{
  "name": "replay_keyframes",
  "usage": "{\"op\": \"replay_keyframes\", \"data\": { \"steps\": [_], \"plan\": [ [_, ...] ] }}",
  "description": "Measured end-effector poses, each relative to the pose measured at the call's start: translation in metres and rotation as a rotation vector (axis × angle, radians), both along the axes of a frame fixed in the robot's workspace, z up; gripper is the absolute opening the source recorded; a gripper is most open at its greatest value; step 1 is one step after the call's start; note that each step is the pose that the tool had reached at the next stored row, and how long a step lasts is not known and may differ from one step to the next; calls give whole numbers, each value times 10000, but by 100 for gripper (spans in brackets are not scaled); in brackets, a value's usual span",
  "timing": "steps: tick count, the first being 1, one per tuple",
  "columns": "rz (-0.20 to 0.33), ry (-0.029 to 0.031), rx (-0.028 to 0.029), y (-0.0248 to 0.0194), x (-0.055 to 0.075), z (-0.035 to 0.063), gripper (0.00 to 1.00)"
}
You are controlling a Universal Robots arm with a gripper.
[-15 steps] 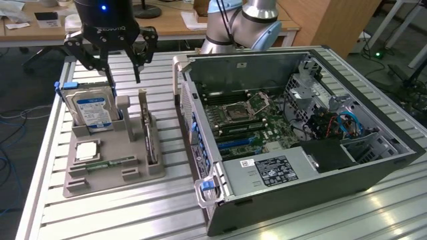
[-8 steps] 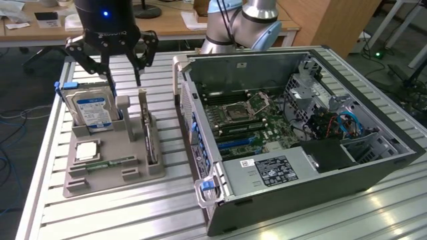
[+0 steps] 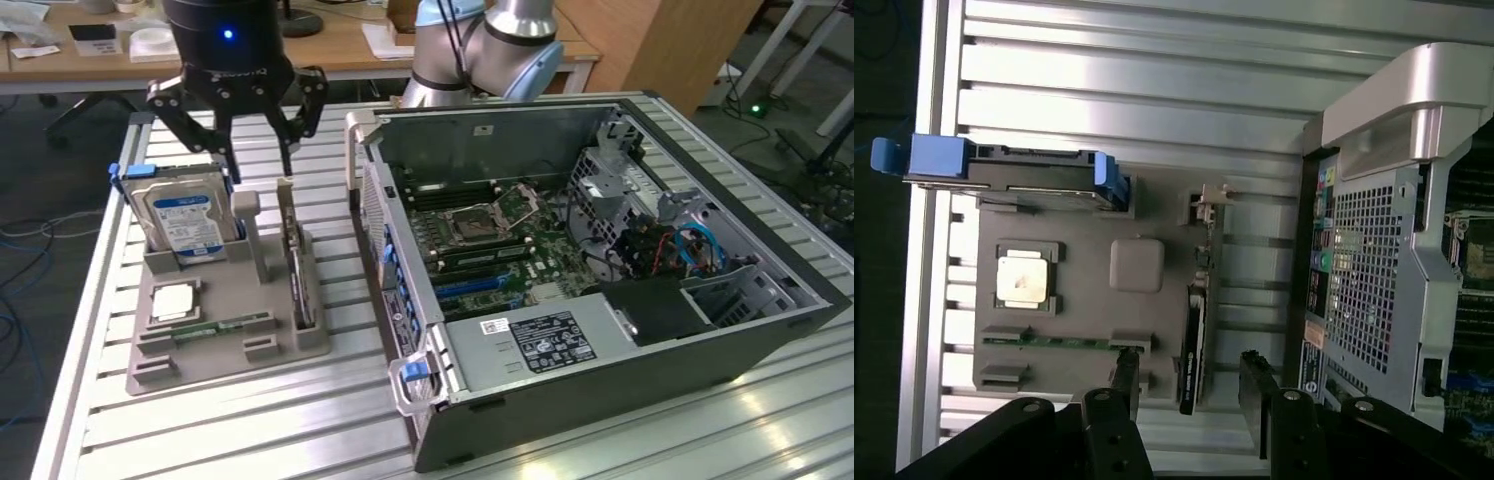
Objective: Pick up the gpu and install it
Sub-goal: 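Pick up the gpu and move the gpu toward the slot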
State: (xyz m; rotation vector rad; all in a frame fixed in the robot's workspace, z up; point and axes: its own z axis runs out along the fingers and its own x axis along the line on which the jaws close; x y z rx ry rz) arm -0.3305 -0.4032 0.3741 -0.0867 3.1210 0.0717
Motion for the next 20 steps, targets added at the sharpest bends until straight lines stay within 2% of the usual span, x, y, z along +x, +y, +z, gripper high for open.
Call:
{"op": "replay_keyframes", "data": {
  "steps": [2, 4, 5, 11, 17, 20],
  "plan": [
    [-1, 66, -1, -2, 30, -10, 53],
    [-2, 171, -1, -3, 52, -22, 53],
    [-2, 196, -1, -3, 63, -29, 53],
    [-40, 197, -2, -3, 68, -126, 53],
    [-428, 191, -7, -3, 68, -223, 53],
    [-460, 190, -8, -3, 70, -255, 53]
  ]
}}
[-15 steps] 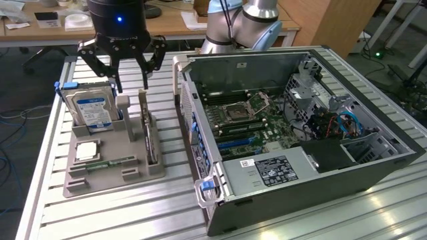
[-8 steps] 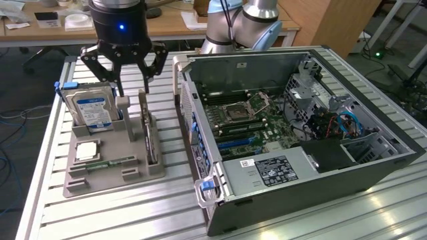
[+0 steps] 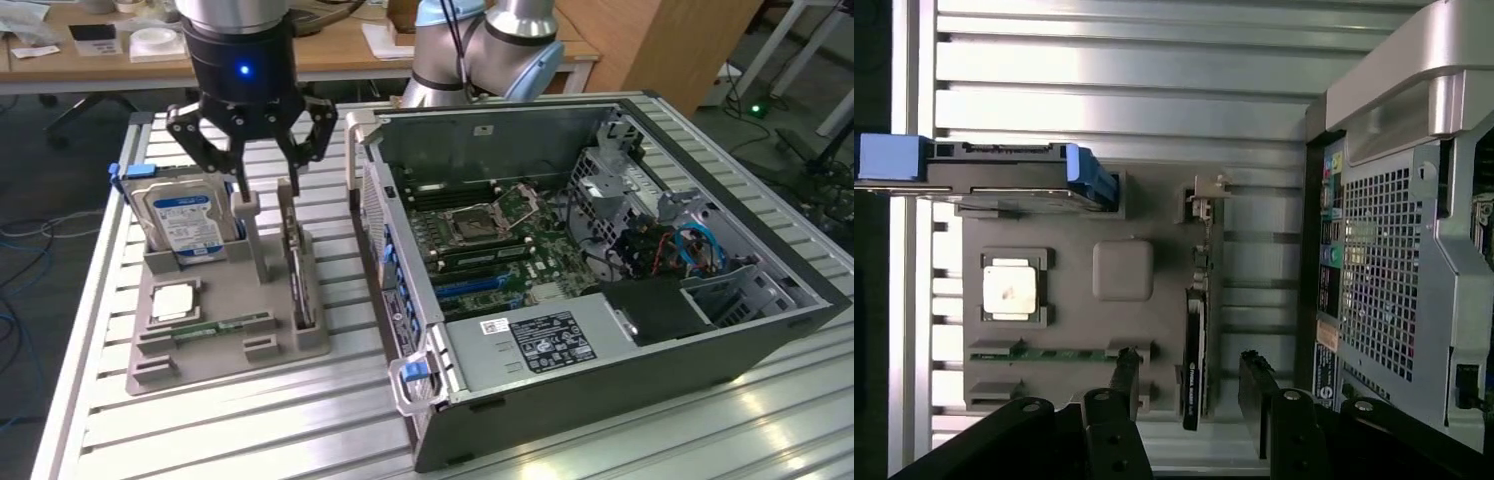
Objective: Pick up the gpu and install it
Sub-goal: 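Pick up the gpu and move the gpu toward the slot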
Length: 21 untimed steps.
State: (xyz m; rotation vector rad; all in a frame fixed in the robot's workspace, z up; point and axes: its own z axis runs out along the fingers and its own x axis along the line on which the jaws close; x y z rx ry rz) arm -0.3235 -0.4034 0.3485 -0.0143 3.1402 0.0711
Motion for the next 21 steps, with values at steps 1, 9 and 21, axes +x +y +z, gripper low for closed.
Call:
{"op": "replay_keyframes", "data": {
  "steps": [1, 9, 21],
  "plan": [
    [-7, -1, 0, 0, 0, -14, 53],
    [-89, 0, -23, -1, 2, -120, 53],
    [-163, 1, -98, -4, 15, -236, 66]
  ]
}}
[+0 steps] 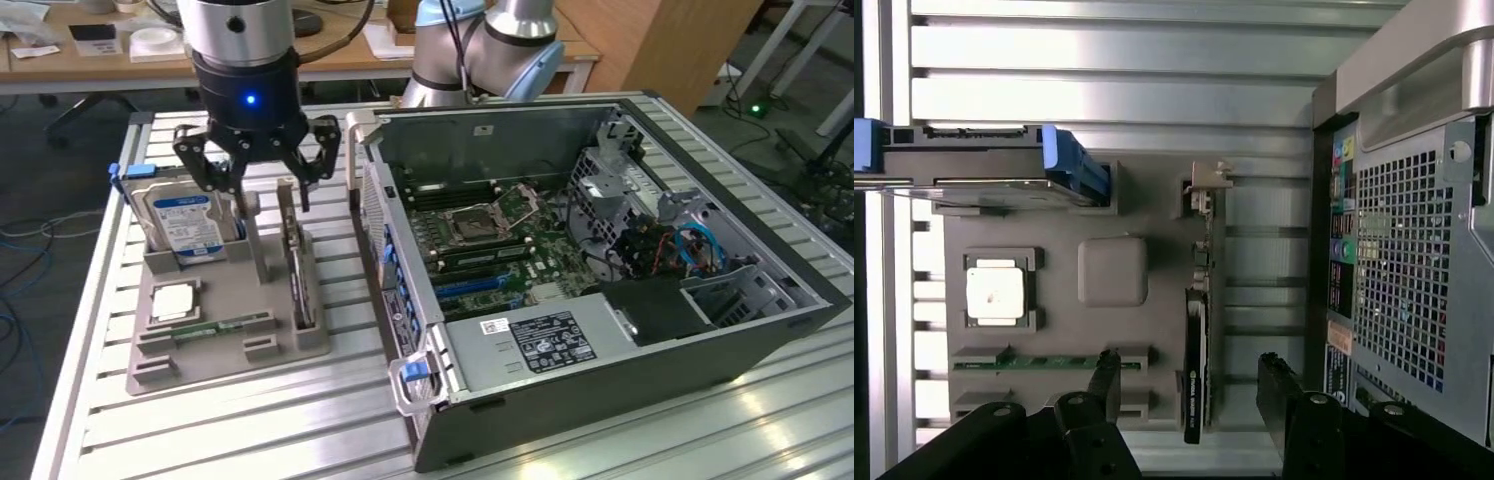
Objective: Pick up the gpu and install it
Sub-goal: 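Pick up the gpu and move the gpu toward the slot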
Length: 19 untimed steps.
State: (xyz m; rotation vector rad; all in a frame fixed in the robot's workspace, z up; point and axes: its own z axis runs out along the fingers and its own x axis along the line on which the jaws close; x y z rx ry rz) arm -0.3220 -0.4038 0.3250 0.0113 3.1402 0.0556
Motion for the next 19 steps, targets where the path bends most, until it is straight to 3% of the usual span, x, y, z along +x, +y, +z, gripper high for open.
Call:
{"op": "replay_keyframes", "data": {
  "steps": [10, 19],
  "plan": [
    [70, 10, 0, -42, 33, -123, 66],
    [68, 10, -40, -78, 33, -176, 66]
  ]
}}
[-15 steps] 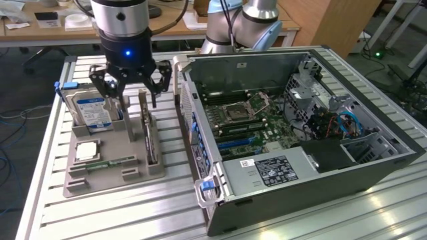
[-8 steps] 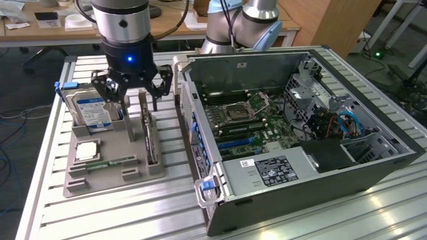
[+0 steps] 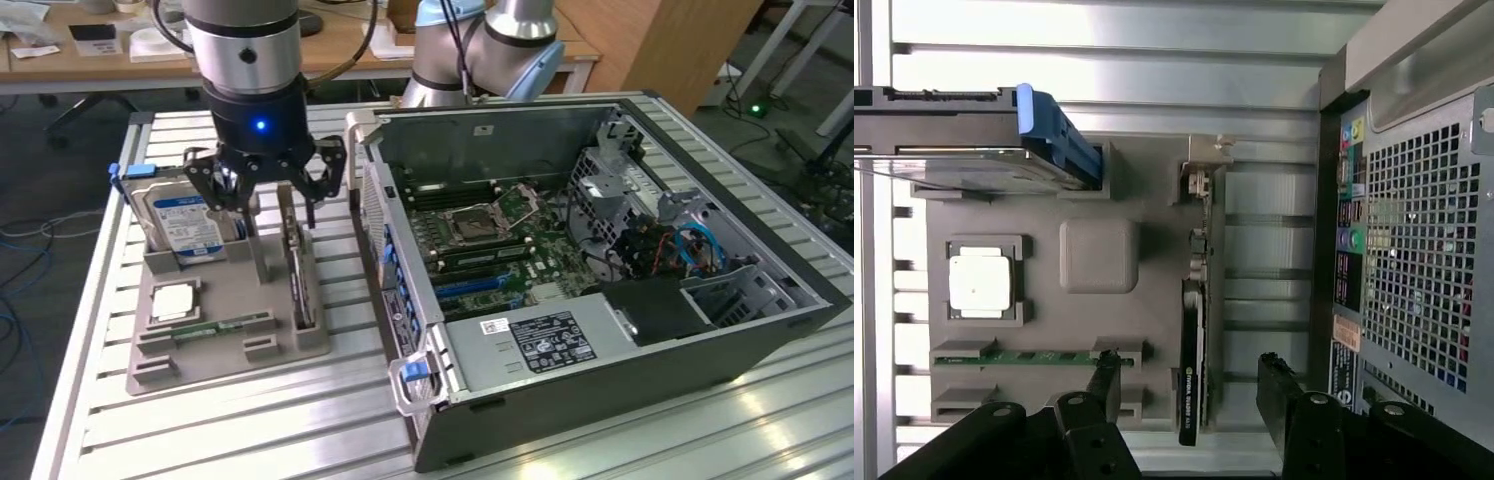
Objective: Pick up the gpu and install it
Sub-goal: 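Pick up the gpu and move the gpu toward the slot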
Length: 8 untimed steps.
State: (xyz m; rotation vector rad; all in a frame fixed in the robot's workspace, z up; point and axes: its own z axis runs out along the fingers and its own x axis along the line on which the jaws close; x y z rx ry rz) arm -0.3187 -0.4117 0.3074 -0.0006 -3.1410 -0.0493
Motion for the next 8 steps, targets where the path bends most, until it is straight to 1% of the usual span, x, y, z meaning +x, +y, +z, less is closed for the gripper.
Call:
{"op": "replay_keyframes", "data": {
  "steps": [8],
  "plan": [
    [1, 1, -23, -7, 2, -115, 66]
  ]
}}
